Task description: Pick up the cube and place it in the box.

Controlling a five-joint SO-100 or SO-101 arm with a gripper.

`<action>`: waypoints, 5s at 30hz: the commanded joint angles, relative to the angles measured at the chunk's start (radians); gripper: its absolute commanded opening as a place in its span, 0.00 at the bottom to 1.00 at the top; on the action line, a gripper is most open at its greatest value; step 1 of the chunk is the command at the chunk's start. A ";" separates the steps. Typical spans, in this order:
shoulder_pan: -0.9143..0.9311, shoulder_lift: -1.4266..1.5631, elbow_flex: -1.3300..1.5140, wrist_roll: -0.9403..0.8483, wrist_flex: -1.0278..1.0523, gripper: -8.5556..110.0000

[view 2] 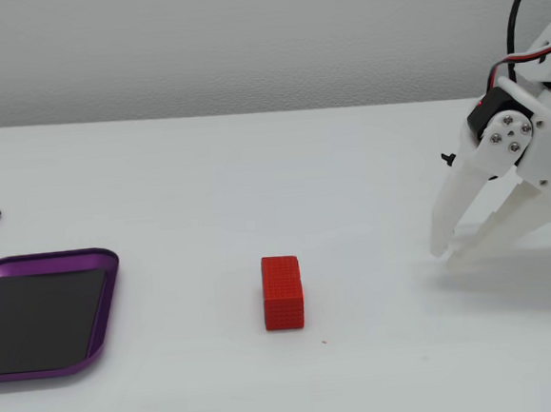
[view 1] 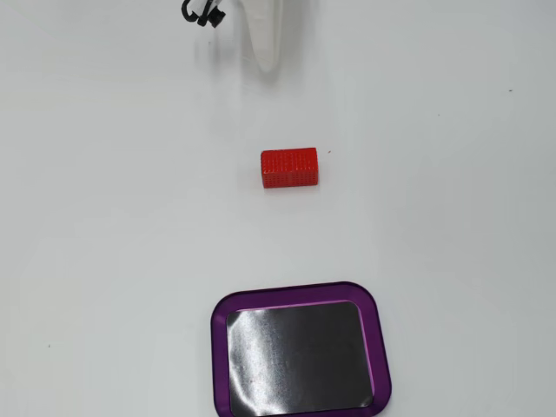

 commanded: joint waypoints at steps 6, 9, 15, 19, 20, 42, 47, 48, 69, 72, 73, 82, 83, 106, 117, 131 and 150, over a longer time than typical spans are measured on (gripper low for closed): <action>0.055 0.069 -0.011 -0.006 -0.172 0.07; 0.046 0.066 -0.061 -0.006 -0.212 0.07; 0.044 0.008 -0.221 -0.051 -0.218 0.10; 0.043 -0.150 -0.281 -0.103 -0.222 0.11; 0.043 -0.207 -0.301 -0.115 -0.224 0.11; -0.029 -1.430 -1.226 -0.155 -0.094 0.25; -0.029 -1.629 -1.287 -0.153 -0.112 0.26; -0.029 -1.666 -1.298 -0.153 -0.112 0.26; -0.032 -1.842 -1.313 -0.156 -0.238 0.25; -0.061 -1.842 -1.310 -0.158 -0.236 0.25; -0.074 -1.842 -1.305 -0.158 -0.239 0.25; -0.161 -1.842 -1.312 -0.160 -0.244 0.11; -0.158 -1.842 -1.312 -0.160 -0.244 0.09; -0.166 -1.401 -1.353 -0.281 -0.258 0.07; -0.161 -1.405 -1.207 -0.528 -0.893 0.07; -0.155 -2.083 -1.700 -0.397 -0.914 0.07; -0.164 -2.290 -1.928 -0.288 -0.683 0.08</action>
